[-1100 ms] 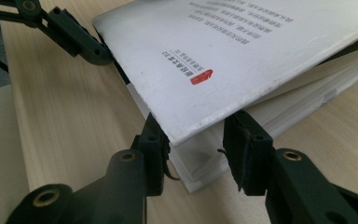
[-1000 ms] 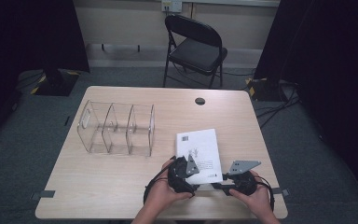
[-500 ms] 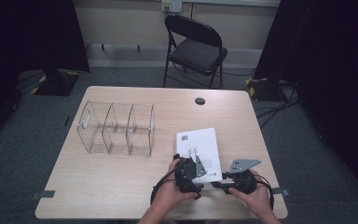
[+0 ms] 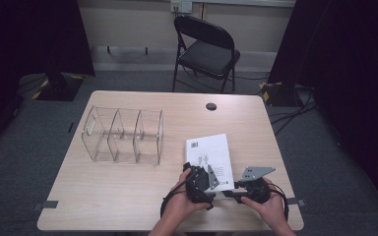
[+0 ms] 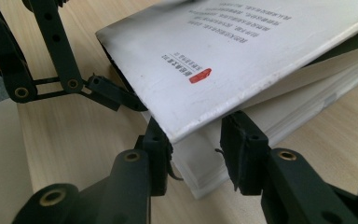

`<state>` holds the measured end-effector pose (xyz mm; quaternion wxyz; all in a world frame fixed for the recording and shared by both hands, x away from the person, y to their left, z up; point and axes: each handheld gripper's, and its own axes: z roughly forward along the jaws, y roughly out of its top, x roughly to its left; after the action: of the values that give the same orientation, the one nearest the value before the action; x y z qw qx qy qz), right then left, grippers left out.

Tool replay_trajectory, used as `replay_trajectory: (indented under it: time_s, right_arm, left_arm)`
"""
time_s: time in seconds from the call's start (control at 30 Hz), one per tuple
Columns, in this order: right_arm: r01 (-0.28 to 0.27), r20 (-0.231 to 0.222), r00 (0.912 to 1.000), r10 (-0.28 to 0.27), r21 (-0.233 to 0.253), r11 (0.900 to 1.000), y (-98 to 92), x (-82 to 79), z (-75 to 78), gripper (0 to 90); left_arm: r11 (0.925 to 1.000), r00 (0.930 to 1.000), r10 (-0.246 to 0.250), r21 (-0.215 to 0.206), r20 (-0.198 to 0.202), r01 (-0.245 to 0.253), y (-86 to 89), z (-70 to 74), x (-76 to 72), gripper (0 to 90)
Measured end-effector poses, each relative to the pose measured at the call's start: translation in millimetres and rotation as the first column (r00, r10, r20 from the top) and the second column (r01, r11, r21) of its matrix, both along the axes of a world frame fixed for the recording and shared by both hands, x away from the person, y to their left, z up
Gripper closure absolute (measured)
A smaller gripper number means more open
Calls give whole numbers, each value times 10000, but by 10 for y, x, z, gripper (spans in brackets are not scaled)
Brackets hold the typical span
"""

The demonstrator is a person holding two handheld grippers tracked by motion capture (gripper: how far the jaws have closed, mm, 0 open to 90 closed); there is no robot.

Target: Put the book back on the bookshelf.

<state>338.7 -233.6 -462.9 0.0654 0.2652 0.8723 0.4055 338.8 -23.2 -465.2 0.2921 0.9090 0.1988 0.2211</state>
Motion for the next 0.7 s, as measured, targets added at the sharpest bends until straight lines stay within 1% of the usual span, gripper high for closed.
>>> replay_trajectory:
  time_s: [0.03, 0.07, 0.1, 0.13, 0.17, 0.2, 0.3, 0.33, 0.37, 0.4, 0.43, 0.47, 0.5, 0.53, 0.57, 0.6, 0.63, 0.67, 0.7]
  right_arm:
    - [-13, 20, 10000, 13, -66, 10000, 2, 1, -2, 642]
    - [48, 26, 10000, -48, -111, 9999, 0, 1, -5, 642]
    - [80, -9, 10000, -80, -97, 9999, -3, 5, -13, 642]
    - [56, 24, 10000, -56, 8, 10000, -13, 14, -14, 642]
    - [67, -1, 10000, -67, 53, 10000, -15, 17, -11, 642]
    - [67, -20, 10000, -67, 73, 10000, -14, 20, -13, 642]
    - [25, -6, 10000, -25, 93, 10000, -18, 24, -30, 634]
    - [0, 48, 10000, 1, -101, 9999, -15, 24, -32, 629]
    - [-4, 130, 9999, 7, -194, 9998, -14, 21, -33, 626]
    - [34, 111, 9999, -31, -277, 9996, -15, 21, -33, 621]
    - [46, 160, 9999, -40, -422, 9991, -12, 21, -38, 620]
    - [146, 333, 9994, -125, -654, 9978, -13, 20, -41, 620]
    - [167, 378, 9992, -135, -862, 9961, -11, 26, -52, 621]
    - [149, 345, 9993, -118, -904, 9958, -12, 29, -64, 620]
    - [194, 360, 9992, -165, -819, 9964, -16, 36, -77, 621]
    - [199, 345, 9993, -168, -939, 9954, -13, 43, -84, 620]
    - [223, 427, 9989, -182, -967, 9951, -10, 45, -90, 620]
    - [283, 418, 9988, -245, -934, 9952, -11, 49, -94, 620]
    - [418, 413, 9984, -380, -962, 9945, -14, 51, -95, 620]
  left_arm:
    - [9999, 9998, -128, 72, 153, 127, 6, 21, -17, 51]
    - [9996, 9992, -289, -46, 261, 290, 16, 43, -38, 118]
    - [9993, 9986, -374, -68, 384, 377, 25, 57, -53, 175]
    - [9989, 9983, -471, 43, 341, 470, 36, 79, -69, 208]
    - [9986, 9978, -519, -40, 415, 522, 32, 81, -79, 237]
    - [9983, 9976, -589, 49, 376, 588, 34, 94, -82, 256]
    - [9979, 9971, -623, 218, 439, 614, 17, 104, -93, 282]
    - [9979, 9971, -623, 218, 439, 614, 17, 104, -93, 290]
    - [9976, 9972, -670, 204, 341, 663, 13, 104, -94, 289]
    - [9979, 9973, -634, 188, 379, 628, 12, 104, -94, 289]
    - [9976, 9972, -672, 211, 328, 665, 18, 110, -92, 289]
    - [9979, 9973, -637, 129, 358, 633, 17, 103, -94, 289]
    - [9980, 9974, -633, 110, 348, 630, 20, 106, -92, 289]
    - [9977, 9973, -669, 80, 311, 667, 24, 107, -87, 290]
    - [9976, 9973, -679, 115, 279, 676, 23, 110, -88, 290]
    - [9977, 9973, -667, 116, 308, 664, 22, 111, -87, 290]
    - [9976, 9973, -685, 114, 269, 682, 24, 112, -85, 290]
    - [9978, 9973, -655, 130, 329, 651, 22, 111, -88, 291]
    - [9978, 9974, -659, 104, 302, 656, 21, 110, -88, 290]
